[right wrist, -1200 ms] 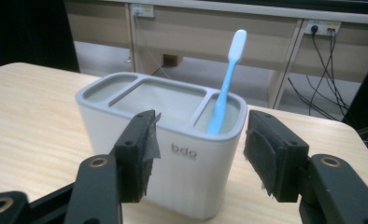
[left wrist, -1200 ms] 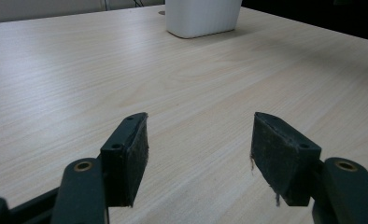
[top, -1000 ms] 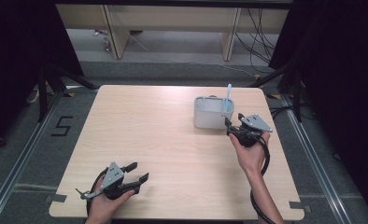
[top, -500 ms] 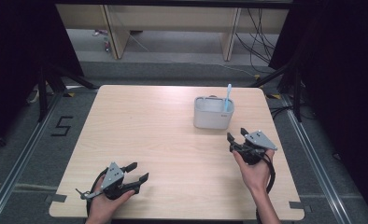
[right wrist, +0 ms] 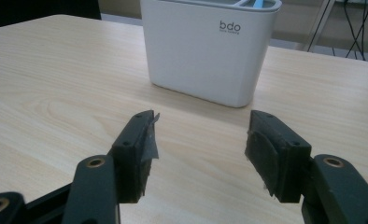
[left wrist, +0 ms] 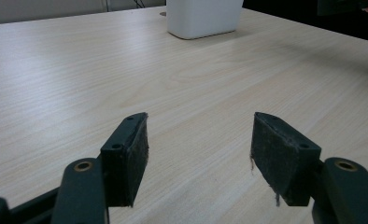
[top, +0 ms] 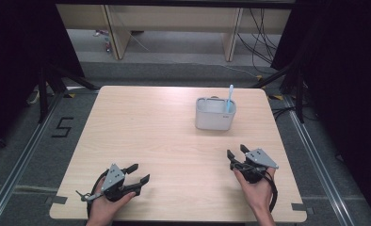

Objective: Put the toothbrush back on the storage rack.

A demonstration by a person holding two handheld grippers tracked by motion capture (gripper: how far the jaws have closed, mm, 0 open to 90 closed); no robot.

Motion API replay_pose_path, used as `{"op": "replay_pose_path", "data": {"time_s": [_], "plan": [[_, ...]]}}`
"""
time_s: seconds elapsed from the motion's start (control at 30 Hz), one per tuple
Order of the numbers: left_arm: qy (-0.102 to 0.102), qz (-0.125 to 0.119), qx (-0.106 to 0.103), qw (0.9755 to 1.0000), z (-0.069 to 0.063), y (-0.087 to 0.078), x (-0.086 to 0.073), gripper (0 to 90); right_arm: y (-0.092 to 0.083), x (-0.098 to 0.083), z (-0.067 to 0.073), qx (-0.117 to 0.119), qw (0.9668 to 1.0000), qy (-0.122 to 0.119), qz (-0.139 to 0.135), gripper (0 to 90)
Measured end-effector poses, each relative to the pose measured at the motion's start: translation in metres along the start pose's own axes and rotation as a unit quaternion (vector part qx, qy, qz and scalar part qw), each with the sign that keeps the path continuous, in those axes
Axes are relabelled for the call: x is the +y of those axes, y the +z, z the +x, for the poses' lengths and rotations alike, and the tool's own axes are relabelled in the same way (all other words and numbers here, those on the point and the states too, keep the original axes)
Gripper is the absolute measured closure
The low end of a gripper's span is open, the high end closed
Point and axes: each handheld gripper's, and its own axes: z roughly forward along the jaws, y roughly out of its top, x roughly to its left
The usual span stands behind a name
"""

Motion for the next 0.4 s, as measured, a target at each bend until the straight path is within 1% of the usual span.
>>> {"op": "replay_pose_path", "data": {"time_s": [0.03, 0.07, 0.1, 0.13, 0.17, 0.2, 0.23, 0.27, 0.3, 0.33, 0.37, 0.4], "plan": [[0.0, 0.001, 0.0, 1.0, 0.0, 0.0, 0.0, 36.0, 0.0, -0.002, -0.002, 0.004, 0.9999, -0.01, -0.004, 43.2], [0.0, 0.001, 0.0, 1.0, 0.0, 0.0, 0.0, 36.0, -0.001, -0.003, -0.001, 0.002, 1.0, -0.002, -0.001, 43.6], [0.001, 0.001, 0.0, 1.0, 0.0, 0.0, 0.0, 36.1, -0.001, -0.005, -0.002, 0.0, 1.0, 0.005, -0.004, 44.5], [0.003, 0.001, 0.001, 1.0, 0.0, 0.0, 0.0, 36.1, -0.002, -0.007, -0.004, 0.003, 0.9999, 0.015, -0.002, 45.1], [0.003, 0.001, 0.001, 1.0, 0.0, 0.0, 0.0, 36.2, -0.003, -0.009, -0.006, 0.003, 0.9998, 0.018, 0.001, 45.8], [0.003, 0.001, 0.001, 1.0, 0.0, 0.0, 0.0, 36.2, -0.003, -0.011, -0.006, -0.005, 0.9997, 0.025, -0.004, 46.7], [0.001, 0.001, 0.001, 1.0, 0.0, 0.0, 0.0, 36.2, -0.005, -0.012, -0.007, -0.01, 0.9994, 0.034, -0.004, 47.3], [0.0, 0.0, 0.0, 1.0, 0.0, 0.0, 0.0, 36.2, -0.007, -0.013, -0.009, -0.007, 0.9994, 0.034, 0.002, 48.0], [-0.001, 0.0, 0.0, 1.0, 0.0, 0.0, 0.0, 36.2, -0.008, -0.014, -0.008, -0.012, 0.9986, 0.052, 0.001, 48.9], [-0.001, 0.0, -0.001, 1.0, 0.0, 0.0, 0.0, 36.2, -0.009, -0.015, -0.013, -0.007, 0.9989, 0.046, -0.005, 50.4], [-0.001, 0.0, -0.001, 1.0, 0.001, 0.0, 0.0, 36.2, -0.01, -0.015, -0.012, -0.007, 0.9987, 0.05, -0.001, 51.3], [-0.002, 0.0, -0.001, 1.0, 0.001, 0.0, 0.0, 36.2, -0.012, -0.014, -0.013, -0.009, 0.999, 0.045, -0.001, 52.1]]}}
